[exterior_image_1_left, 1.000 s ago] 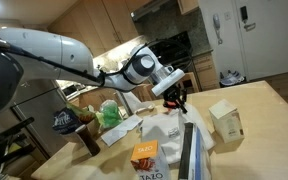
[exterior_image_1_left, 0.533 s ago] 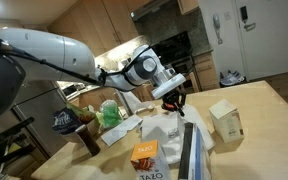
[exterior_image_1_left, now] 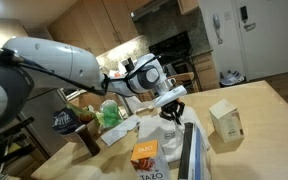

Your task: Flatten the bag

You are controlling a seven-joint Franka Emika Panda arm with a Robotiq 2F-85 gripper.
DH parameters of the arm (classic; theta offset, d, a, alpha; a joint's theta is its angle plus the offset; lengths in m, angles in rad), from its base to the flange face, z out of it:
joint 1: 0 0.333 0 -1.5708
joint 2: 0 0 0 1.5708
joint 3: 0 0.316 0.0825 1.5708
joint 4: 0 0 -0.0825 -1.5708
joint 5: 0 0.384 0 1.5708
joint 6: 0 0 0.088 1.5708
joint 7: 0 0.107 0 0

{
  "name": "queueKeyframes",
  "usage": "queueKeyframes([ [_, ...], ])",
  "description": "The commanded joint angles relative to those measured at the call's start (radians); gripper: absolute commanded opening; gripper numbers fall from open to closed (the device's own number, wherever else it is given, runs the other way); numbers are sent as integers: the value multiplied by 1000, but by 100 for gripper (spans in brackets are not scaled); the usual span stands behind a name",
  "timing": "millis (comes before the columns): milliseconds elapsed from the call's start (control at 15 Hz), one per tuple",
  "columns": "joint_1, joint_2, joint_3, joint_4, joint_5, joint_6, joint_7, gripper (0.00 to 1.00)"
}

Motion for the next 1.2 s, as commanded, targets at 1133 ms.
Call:
queueKeyframes([
  [1133, 16, -128, -56, -19, -50, -77, 15, 0],
])
